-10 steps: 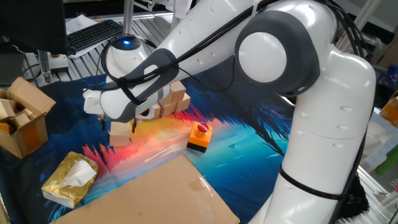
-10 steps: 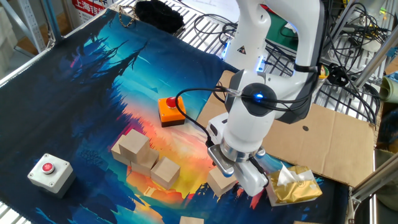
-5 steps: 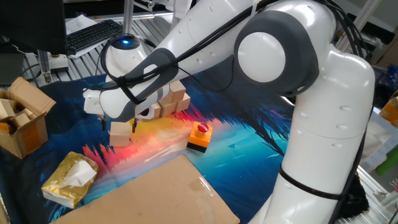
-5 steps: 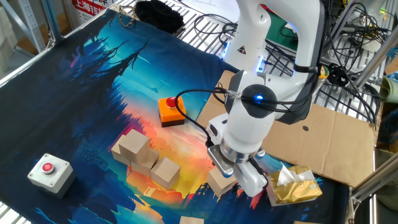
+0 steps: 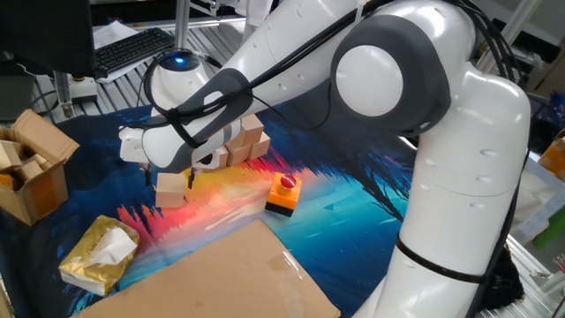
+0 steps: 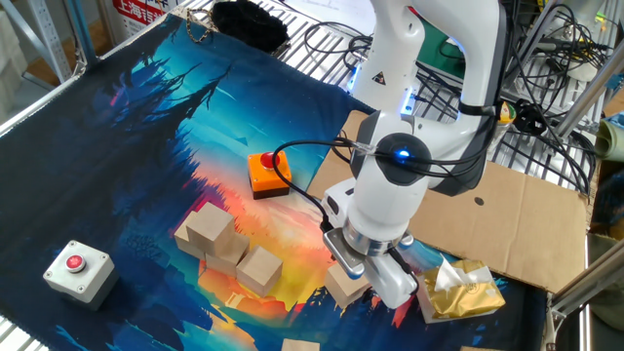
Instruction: Stack the blocks into a pyramid shape
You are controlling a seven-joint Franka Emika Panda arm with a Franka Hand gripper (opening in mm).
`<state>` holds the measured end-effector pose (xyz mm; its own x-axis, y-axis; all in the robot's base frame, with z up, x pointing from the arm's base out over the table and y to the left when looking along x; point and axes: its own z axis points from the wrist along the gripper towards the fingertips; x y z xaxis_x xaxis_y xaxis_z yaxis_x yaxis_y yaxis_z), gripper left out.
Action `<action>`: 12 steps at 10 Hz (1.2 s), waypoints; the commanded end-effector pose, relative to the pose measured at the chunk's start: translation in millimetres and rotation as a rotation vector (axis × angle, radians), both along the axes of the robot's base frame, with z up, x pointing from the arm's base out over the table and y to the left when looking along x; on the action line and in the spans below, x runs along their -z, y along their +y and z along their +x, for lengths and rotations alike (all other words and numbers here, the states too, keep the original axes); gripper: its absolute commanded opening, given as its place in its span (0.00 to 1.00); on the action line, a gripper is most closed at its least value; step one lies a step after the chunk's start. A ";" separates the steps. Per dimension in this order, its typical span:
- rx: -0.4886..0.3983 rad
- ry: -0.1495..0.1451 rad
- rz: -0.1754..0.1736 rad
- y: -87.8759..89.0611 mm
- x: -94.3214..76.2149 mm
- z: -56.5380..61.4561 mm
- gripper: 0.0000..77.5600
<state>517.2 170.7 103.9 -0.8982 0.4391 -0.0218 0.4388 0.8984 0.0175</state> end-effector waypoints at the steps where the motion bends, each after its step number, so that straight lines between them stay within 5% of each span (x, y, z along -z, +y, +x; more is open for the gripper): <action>1: -0.005 -0.002 0.001 0.2 -1.0 0.9 1.00; 7: 0.002 -0.003 0.004 0.2 -1.0 0.9 1.00; 8: 0.002 -0.003 0.004 0.2 -1.0 0.9 0.02; 12: 0.002 -0.003 0.004 0.2 -1.0 0.9 0.02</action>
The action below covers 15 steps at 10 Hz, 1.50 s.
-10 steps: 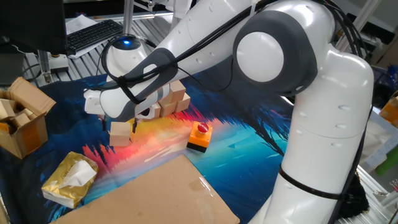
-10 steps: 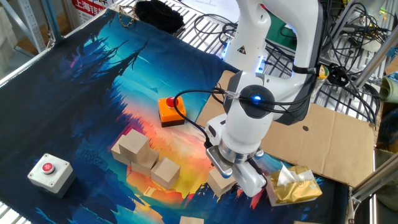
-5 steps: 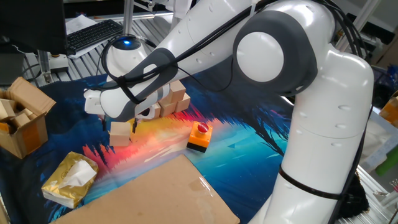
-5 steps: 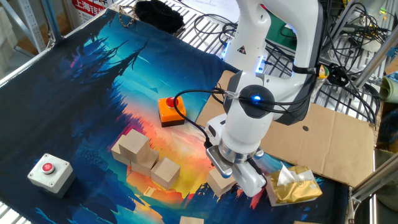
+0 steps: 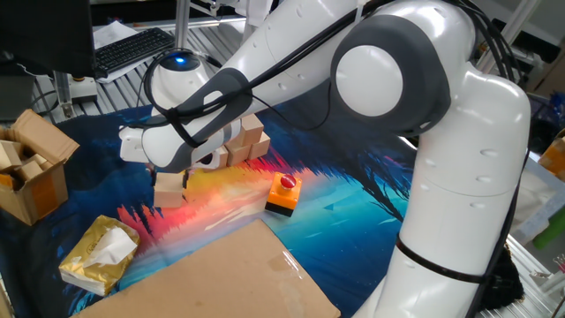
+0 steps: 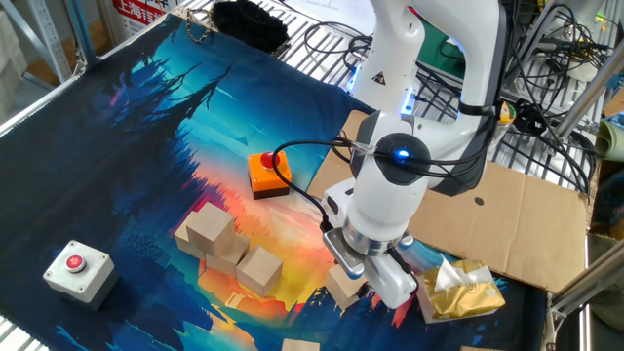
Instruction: Stack the blocks into a pyramid shape
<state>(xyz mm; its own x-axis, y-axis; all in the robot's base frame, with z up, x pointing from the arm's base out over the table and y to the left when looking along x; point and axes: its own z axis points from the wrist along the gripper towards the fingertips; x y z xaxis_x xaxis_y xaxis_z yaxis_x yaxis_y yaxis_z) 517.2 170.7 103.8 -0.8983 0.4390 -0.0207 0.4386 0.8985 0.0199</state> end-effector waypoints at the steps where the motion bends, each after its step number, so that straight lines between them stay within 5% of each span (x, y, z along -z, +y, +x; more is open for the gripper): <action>1: 0.002 -0.002 0.001 0.2 -1.0 0.8 0.02; 7: 0.002 -0.002 0.001 0.2 -1.0 0.8 0.02; 10: 0.070 0.071 -0.008 -1.4 -44.5 -0.1 0.02; 15: 0.200 0.075 0.001 -26.2 -87.5 5.1 0.02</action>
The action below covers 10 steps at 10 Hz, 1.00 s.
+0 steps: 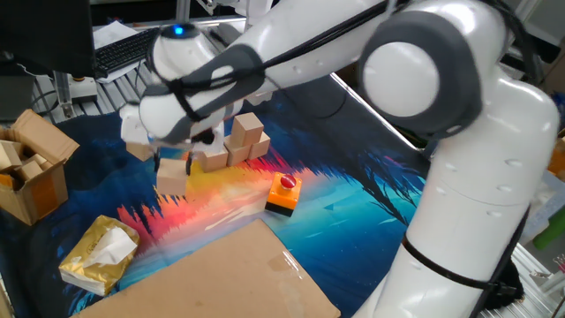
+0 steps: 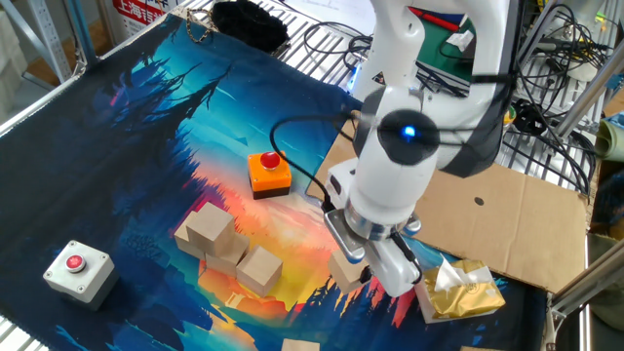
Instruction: Stack the blocks into a pyramid shape
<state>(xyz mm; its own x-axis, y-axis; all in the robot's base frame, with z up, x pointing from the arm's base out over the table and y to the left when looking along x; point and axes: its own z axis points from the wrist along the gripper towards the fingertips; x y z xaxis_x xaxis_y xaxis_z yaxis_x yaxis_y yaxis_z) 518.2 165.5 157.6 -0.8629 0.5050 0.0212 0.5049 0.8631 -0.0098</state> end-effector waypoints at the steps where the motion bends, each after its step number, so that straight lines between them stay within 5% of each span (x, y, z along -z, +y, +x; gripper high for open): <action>1: 0.187 0.026 0.011 -31.0 -40.2 8.2 0.02; 5: 0.329 0.060 0.041 -71.9 -57.6 18.1 0.02; 10: 0.707 0.054 0.039 -90.9 -59.0 36.3 0.02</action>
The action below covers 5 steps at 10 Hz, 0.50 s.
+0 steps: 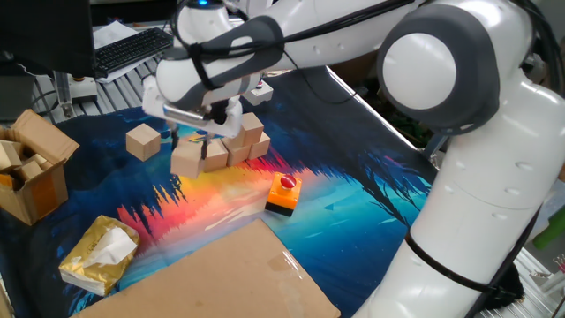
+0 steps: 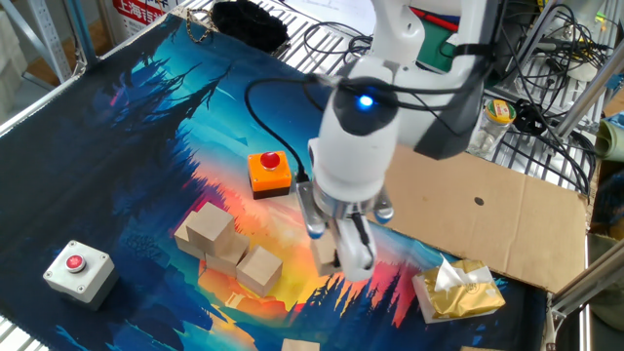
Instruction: Stack the blocks into a pyramid shape
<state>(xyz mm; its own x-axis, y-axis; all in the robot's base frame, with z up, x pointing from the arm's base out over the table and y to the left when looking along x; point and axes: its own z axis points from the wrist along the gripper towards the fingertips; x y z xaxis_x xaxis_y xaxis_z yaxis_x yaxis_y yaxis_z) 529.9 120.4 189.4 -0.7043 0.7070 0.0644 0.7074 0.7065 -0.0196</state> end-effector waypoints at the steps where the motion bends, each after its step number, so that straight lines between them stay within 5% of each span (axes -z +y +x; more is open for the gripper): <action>1: 0.505 0.007 0.013 -53.6 -25.6 28.0 0.02; 5: 0.601 -0.070 0.033 -95.6 -16.6 38.7 0.02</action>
